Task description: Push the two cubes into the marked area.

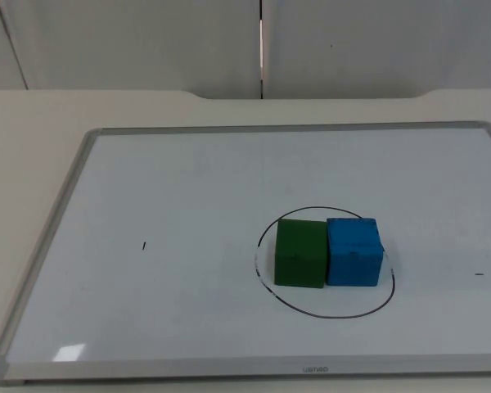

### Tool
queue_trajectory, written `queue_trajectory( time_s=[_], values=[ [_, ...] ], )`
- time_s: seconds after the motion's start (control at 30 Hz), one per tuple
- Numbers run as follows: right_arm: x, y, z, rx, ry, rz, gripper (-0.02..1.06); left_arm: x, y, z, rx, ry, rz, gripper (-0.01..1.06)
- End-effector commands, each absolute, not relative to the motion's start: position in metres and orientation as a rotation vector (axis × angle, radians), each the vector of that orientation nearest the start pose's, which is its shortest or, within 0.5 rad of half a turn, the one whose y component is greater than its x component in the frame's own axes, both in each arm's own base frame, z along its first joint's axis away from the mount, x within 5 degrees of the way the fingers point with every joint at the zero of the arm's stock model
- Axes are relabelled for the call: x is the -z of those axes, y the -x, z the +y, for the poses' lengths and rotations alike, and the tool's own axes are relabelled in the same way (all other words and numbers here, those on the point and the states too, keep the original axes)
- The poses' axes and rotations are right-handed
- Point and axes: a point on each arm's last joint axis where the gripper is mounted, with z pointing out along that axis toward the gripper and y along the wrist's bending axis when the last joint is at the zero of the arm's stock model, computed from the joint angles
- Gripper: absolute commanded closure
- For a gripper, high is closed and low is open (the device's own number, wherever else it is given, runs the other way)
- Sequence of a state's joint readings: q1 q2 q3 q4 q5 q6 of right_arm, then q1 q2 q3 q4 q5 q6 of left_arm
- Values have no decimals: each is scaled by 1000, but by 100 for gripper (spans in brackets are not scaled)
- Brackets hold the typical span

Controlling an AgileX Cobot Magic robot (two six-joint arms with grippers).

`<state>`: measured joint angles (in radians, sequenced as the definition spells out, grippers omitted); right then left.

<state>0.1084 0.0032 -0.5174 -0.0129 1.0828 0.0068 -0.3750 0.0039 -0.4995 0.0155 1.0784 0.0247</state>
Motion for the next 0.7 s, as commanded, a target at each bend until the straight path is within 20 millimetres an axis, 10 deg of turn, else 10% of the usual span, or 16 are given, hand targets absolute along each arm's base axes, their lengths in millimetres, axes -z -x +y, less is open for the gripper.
queue_trajectory(
  time_s=[0.0, 0.67],
  values=[
    [-280, 7, -2, -49, 96, 2046, 3, -275, 4, 3, 176, -364, 2036, 0],
    [-280, 7, -2, -51, 96, 2046, 3, -275, 5, 2, -4, -64, 2063, 0]
  ],
)
